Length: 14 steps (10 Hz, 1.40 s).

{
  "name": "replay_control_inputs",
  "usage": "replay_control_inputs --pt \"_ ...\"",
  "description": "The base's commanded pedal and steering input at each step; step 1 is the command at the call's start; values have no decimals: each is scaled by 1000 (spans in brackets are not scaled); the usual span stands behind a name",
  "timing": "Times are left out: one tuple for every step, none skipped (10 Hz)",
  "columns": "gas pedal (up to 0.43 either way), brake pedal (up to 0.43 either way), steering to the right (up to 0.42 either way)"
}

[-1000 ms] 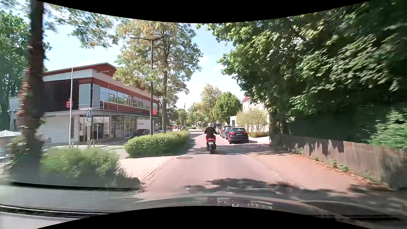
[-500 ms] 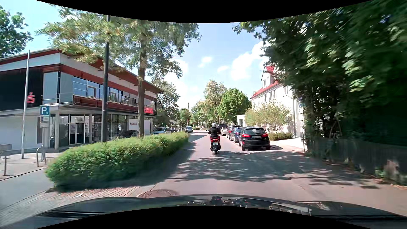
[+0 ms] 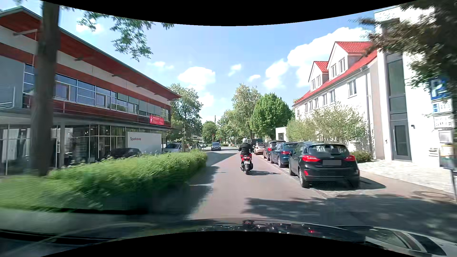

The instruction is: Follow the waypoints while adhering to traffic rules and regulations

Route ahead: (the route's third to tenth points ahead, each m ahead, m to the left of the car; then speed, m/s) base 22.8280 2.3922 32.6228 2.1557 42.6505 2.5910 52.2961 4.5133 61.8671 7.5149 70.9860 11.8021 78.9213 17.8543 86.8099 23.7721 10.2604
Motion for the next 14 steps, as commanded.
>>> replay_control_inputs --pt "79 12 -15" --pt "67 12 -14" --pt "59 12 -13" --pt "39 12 -9" --pt "39 12 -5" --pt "39 12 -3" --pt "39 12 -1" --pt "39 12 -1" --pt "39 12 -1" --pt "39 12 -2" --pt "39 12 -1" --pt "47 12 -4" --pt "67 12 -10" --pt "87 12 -12"
